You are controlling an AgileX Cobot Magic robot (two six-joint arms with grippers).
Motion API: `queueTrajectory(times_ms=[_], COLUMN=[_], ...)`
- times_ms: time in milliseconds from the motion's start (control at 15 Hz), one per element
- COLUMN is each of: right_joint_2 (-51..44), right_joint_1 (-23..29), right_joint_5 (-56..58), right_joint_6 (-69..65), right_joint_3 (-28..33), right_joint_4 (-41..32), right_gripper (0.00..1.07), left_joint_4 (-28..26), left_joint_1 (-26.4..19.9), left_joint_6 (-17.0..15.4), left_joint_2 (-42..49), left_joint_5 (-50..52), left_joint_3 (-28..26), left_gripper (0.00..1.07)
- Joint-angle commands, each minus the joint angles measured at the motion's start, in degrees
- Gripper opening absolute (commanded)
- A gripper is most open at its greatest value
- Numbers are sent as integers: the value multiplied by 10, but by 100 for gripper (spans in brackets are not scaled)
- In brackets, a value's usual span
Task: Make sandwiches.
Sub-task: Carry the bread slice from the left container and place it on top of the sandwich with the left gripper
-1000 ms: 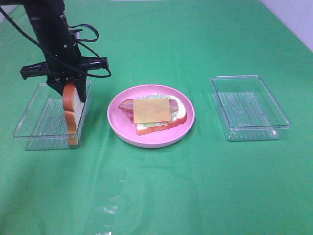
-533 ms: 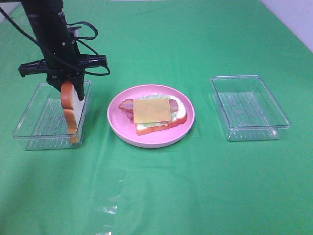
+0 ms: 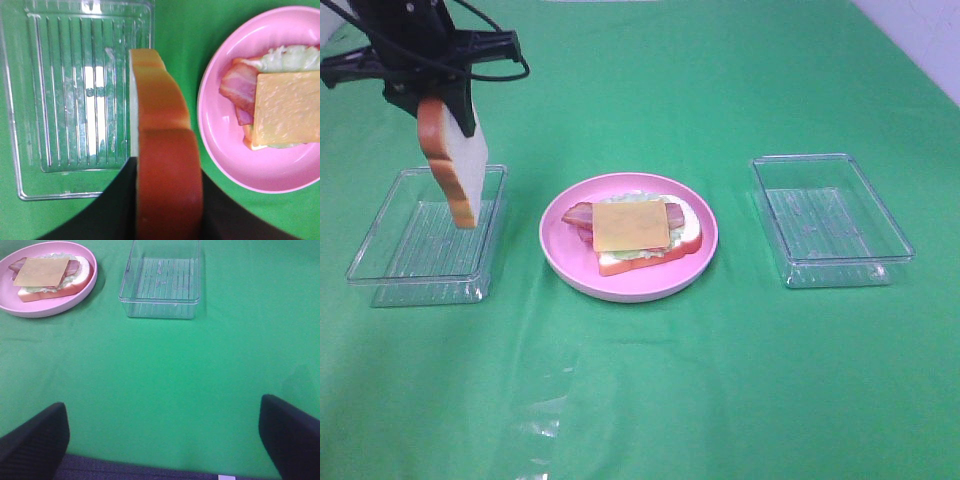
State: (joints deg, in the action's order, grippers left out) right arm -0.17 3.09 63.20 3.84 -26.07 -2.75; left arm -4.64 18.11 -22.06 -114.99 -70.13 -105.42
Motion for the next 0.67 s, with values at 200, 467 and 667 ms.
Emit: queueTrajectory(times_ms=[200, 467, 667], right_joint_2=[-19, -19, -19], right_joint_1=[-3, -3, -3], right_joint_5=[-3, -3, -3], right_joint_6=[4, 4, 4], right_joint_3=[2, 2, 2], right_joint_4=[-2, -2, -2], right_gripper=[99, 99, 99], left_joint_4=[-6, -197, -325], left_joint_1=[2, 2, 3], left_joint_6=[14, 78, 137], left_joint_2=[28, 1, -42], left_joint_5=[-37, 48, 53], left_joint_3=[-50, -54, -54], left_gripper=[19, 20, 20])
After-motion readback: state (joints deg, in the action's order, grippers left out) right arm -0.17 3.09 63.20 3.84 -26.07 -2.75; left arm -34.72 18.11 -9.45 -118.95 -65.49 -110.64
